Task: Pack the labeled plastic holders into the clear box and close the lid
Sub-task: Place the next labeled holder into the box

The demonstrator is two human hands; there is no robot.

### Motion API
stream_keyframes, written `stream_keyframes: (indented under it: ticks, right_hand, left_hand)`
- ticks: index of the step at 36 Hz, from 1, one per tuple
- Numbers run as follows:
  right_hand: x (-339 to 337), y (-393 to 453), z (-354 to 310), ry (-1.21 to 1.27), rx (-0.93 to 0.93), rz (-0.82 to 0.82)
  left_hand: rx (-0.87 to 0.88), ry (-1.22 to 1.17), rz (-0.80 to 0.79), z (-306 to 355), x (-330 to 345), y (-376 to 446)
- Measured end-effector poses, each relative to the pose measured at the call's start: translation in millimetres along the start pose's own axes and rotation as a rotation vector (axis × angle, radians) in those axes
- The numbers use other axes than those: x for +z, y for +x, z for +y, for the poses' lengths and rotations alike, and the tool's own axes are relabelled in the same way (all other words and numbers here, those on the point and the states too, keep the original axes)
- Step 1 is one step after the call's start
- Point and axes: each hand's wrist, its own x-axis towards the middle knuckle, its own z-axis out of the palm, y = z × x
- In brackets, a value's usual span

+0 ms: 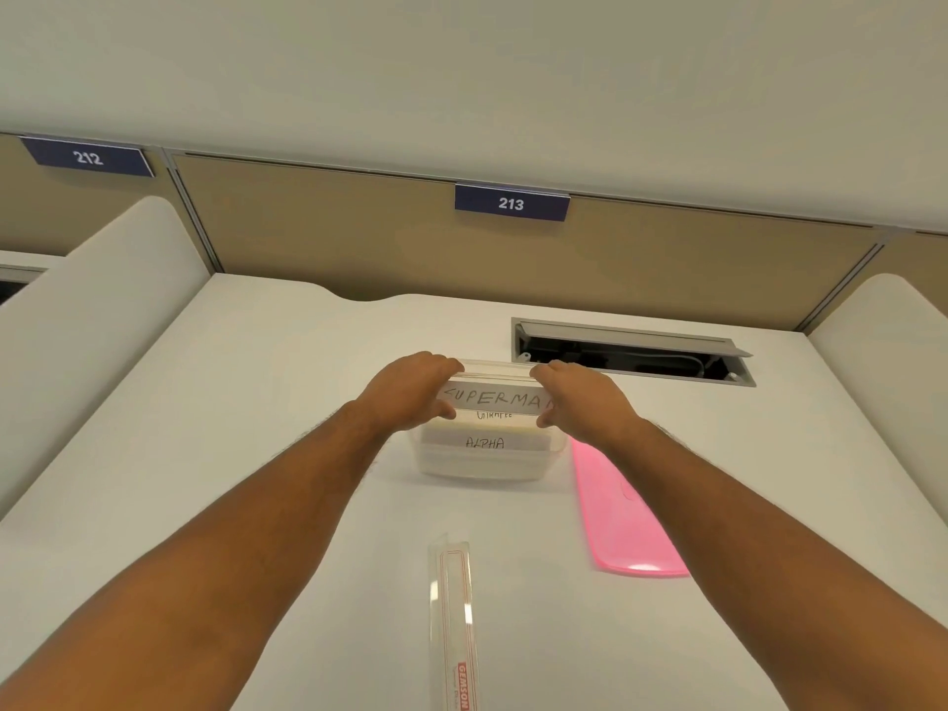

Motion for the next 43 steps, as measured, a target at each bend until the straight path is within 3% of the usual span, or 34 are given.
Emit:
stream_keyframes:
  ticks: [20,43]
  right_hand:
    - [30.8,38.5,8.9,-0.048,-0.021,-0.145]
    - [64.4,58.5,8.8,-0.095,-0.033,-0.149]
  left_hand:
    - [-0.032,0.068,-0.153,-18.0,34.2,28.3]
    - [0.012,0.211,-0.248,-27.7,59.3,47.6]
